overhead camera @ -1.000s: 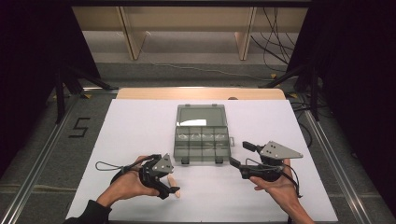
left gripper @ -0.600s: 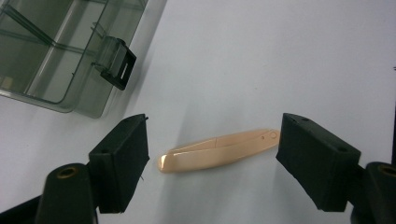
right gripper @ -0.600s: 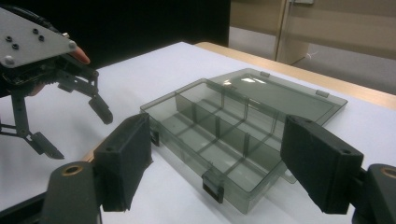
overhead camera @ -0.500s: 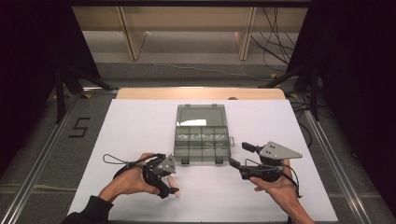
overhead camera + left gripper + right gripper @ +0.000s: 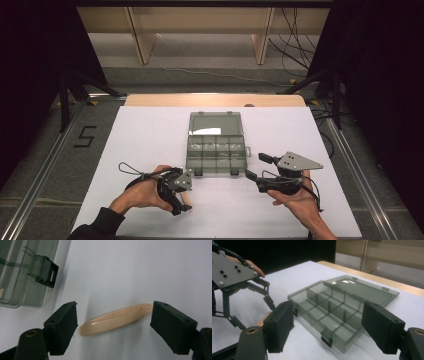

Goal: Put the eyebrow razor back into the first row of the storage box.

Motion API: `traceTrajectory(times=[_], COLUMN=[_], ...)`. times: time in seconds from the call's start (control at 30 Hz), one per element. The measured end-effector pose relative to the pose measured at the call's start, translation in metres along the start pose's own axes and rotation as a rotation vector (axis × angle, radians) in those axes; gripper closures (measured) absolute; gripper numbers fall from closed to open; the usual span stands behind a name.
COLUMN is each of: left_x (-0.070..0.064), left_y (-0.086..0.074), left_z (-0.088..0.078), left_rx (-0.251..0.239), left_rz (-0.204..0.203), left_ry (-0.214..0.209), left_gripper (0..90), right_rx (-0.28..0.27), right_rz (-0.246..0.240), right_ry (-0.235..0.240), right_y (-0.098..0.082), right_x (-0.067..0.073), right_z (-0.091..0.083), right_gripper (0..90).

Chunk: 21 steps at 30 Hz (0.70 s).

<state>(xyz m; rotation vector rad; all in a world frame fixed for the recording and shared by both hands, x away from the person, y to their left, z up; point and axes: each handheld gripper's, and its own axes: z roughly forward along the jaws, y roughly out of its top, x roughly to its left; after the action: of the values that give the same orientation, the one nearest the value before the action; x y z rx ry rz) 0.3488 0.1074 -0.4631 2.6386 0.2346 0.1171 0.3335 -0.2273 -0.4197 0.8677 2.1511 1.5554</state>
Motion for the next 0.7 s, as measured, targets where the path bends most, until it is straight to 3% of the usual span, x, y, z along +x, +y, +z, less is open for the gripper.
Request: traceTrajectory(times=[0.03,0.07,0.1,0.13,0.17,0.3,0.33,0.37,0.4,0.7], left_x=[0.0,-0.002,0.0,-0.001,0.001,0.002,-0.001,0.001,0.001,0.002], left_y=[0.0,0.0,0.001,0.0,0.001,0.002,0.002,0.002,0.003,0.003], left_z=[0.0,0.003,0.002,0.004,0.003,0.006,0.008,0.008,0.008,0.013], left_rx=[0.005,-0.019,0.007,0.001,0.022,0.032,0.014,0.043,0.042,0.072], left_rz=[0.011,-0.021,0.01,0.001,0.026,0.031,0.009,0.033,0.038,0.028], left_ry=[0.001,-0.002,0.002,-0.005,0.0,-0.01,-0.015,-0.019,-0.021,-0.044], left_gripper=[21.2,21.5,21.6,21.8,22.1,22.6,22.7,22.7,22.3,22.6], right_rx=[-0.007,-0.008,-0.009,-0.009,-0.008,-0.006,0.015,0.016,0.017,0.021], right_rz=[-0.001,-0.001,0.0,0.0,0.0,-0.001,-0.006,-0.007,-0.007,-0.006], right_ry=[0.003,0.002,0.003,0.005,0.002,0.003,-0.006,-0.007,-0.007,-0.008], right_y=[0.0,0.0,0.0,0.0,0.0,0.0,0.0,0.0,0.0,0.0], right_x=[0.0,0.0,0.0,0.0,0.0,0.0,0.0,0.0,0.0,0.0], right_z=[0.001,0.001,0.001,0.001,0.001,0.001,-0.001,-0.001,-0.001,-0.001], right_gripper=[26.7,26.7,26.7,26.7,26.8,26.9,26.9,26.9,26.9,27.2])
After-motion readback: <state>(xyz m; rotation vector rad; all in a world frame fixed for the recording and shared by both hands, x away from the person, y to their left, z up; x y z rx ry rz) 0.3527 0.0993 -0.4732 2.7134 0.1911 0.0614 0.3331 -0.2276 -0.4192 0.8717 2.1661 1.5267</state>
